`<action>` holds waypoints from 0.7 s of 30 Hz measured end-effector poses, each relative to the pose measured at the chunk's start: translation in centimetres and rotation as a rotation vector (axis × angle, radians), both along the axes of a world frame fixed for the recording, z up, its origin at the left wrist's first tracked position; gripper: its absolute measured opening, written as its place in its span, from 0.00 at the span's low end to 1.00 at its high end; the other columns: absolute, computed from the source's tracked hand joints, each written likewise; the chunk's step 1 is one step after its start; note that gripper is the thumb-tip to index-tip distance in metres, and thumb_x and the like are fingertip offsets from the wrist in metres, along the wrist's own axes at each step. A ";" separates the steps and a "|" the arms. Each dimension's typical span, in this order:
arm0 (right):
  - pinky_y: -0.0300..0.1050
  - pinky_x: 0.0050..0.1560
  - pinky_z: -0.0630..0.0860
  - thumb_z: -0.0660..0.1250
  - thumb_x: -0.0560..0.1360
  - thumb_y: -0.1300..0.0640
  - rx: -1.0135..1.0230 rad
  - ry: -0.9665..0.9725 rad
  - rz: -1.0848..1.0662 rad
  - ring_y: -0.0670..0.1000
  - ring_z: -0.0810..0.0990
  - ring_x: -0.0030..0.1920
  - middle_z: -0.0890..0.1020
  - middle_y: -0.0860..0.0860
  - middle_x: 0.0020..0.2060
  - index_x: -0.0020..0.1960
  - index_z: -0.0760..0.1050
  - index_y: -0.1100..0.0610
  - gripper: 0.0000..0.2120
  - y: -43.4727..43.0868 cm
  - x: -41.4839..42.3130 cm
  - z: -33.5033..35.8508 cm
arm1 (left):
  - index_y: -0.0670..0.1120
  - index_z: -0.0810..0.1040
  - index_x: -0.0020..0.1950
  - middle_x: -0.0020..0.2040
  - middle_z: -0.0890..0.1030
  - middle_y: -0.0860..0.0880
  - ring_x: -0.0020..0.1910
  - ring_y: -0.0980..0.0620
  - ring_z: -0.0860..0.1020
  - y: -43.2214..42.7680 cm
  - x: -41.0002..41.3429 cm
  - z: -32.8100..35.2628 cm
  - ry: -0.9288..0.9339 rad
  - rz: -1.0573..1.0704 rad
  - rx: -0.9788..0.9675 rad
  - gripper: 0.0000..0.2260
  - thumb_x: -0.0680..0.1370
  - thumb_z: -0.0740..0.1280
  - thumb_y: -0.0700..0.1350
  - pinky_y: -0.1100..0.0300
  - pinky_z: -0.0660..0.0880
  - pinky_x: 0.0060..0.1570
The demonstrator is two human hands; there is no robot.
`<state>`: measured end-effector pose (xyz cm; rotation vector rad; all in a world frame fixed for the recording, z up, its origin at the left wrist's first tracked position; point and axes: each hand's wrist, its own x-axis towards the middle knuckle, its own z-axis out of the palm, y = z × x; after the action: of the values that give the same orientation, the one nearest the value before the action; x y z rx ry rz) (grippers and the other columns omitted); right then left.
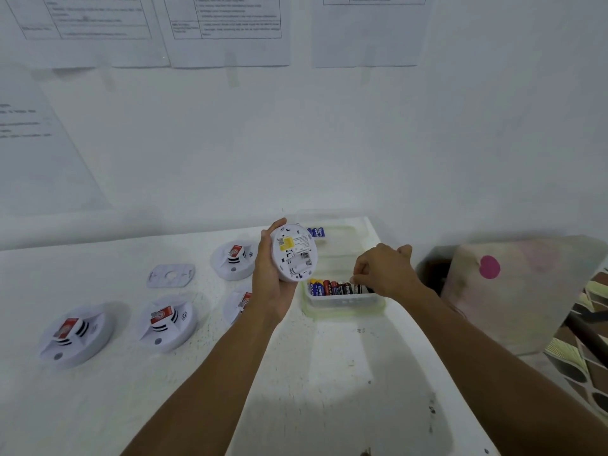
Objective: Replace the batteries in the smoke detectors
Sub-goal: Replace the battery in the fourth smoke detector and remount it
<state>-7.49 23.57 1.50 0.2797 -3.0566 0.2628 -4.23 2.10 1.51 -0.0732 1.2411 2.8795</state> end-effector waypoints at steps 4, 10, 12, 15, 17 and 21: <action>0.49 0.48 0.55 0.70 0.71 0.40 -0.003 0.013 -0.024 0.44 0.77 0.40 0.83 0.43 0.32 0.37 0.81 0.46 0.11 0.0 -0.1 0.0 | 0.51 0.77 0.63 0.62 0.80 0.46 0.65 0.43 0.75 -0.3 -0.4 -0.2 0.002 0.004 0.005 0.18 0.82 0.54 0.56 0.44 0.69 0.68; 0.47 0.51 0.66 0.71 0.73 0.44 -0.265 0.015 0.016 0.42 0.76 0.40 0.81 0.41 0.35 0.42 0.81 0.46 0.07 -0.1 -1.3 1.6 | 0.51 0.76 0.64 0.65 0.78 0.45 0.68 0.42 0.73 -1.0 -1.2 0.2 0.000 0.003 0.013 0.19 0.78 0.59 0.57 0.43 0.67 0.69; 0.43 0.45 0.74 0.71 0.73 0.48 -0.403 0.010 0.053 0.44 0.79 0.38 0.82 0.43 0.36 0.43 0.82 0.49 0.05 -0.7 -2.4 2.4 | 0.50 0.76 0.64 0.64 0.78 0.44 0.66 0.43 0.74 -1.5 -1.6 0.3 0.000 0.003 0.014 0.19 0.78 0.59 0.57 0.44 0.70 0.67; 0.41 0.38 0.76 0.70 0.74 0.52 -0.464 -0.007 0.052 0.47 0.82 0.38 0.84 0.47 0.37 0.44 0.82 0.51 0.04 -2.0 -5.0 3.3 | 0.50 0.74 0.66 0.63 0.79 0.45 0.63 0.44 0.76 -2.3 -2.4 0.4 -0.017 -0.016 0.010 0.19 0.80 0.57 0.57 0.45 0.71 0.65; 0.40 0.38 0.75 0.71 0.74 0.53 -0.436 -0.034 0.043 0.48 0.82 0.38 0.85 0.49 0.38 0.44 0.82 0.51 0.02 -3.0 -7.3 3.3 | 0.50 0.74 0.67 0.62 0.80 0.45 0.61 0.45 0.77 -2.9 -2.9 0.5 -0.028 -0.024 0.009 0.20 0.80 0.57 0.57 0.45 0.71 0.64; 0.44 0.46 0.79 0.73 0.72 0.57 -0.370 -0.139 0.016 0.50 0.83 0.42 0.85 0.51 0.40 0.47 0.82 0.54 0.04 -4.7 -11.4 2.9 | 0.50 0.75 0.66 0.61 0.81 0.45 0.61 0.45 0.77 -3.8 -3.7 0.7 -0.046 -0.039 0.027 0.19 0.81 0.56 0.56 0.46 0.72 0.63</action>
<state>-18.87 18.88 4.36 0.2715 -3.0541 0.8681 -7.94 -1.66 2.21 -0.1127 1.1817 2.8441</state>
